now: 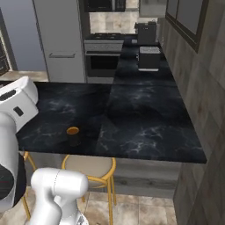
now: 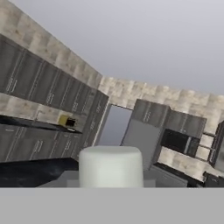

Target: Pick up the marshmallow and place it in the cup of hot chocolate on the dining counter.

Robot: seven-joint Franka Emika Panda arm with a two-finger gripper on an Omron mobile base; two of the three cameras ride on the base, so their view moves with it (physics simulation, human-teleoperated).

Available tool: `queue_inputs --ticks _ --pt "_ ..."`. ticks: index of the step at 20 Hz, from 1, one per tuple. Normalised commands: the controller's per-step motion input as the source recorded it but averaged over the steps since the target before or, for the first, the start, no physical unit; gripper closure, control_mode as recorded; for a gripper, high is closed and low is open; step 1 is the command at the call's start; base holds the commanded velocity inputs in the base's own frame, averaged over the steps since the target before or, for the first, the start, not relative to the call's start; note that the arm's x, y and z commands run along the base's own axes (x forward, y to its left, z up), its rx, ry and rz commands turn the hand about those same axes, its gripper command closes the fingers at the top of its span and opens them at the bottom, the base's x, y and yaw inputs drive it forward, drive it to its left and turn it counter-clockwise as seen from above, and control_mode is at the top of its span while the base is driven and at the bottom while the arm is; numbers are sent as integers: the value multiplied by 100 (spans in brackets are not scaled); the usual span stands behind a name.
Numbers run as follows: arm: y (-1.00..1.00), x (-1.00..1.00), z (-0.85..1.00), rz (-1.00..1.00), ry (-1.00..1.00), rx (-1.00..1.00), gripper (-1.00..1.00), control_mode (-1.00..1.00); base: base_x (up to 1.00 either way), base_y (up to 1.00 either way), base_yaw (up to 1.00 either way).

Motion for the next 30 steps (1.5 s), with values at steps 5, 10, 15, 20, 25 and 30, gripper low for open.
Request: queue_inputs --ticks 5,10,15,20,25,30 --pt "-4 47 -38 26 1 10 100 -100 0 0 0" --pt "14 18 -44 19 -2 0 100 -100 0 0 0" --pt "15 34 -61 18 4 0 100 -100 0 0 0" --pt "30 42 -74 24 7 0 100 -100 0 0 0" --pt "32 44 -59 21 8 0 100 -100 0 0 0" --pt "9 30 -54 25 13 6 100 -100 0 0 0"
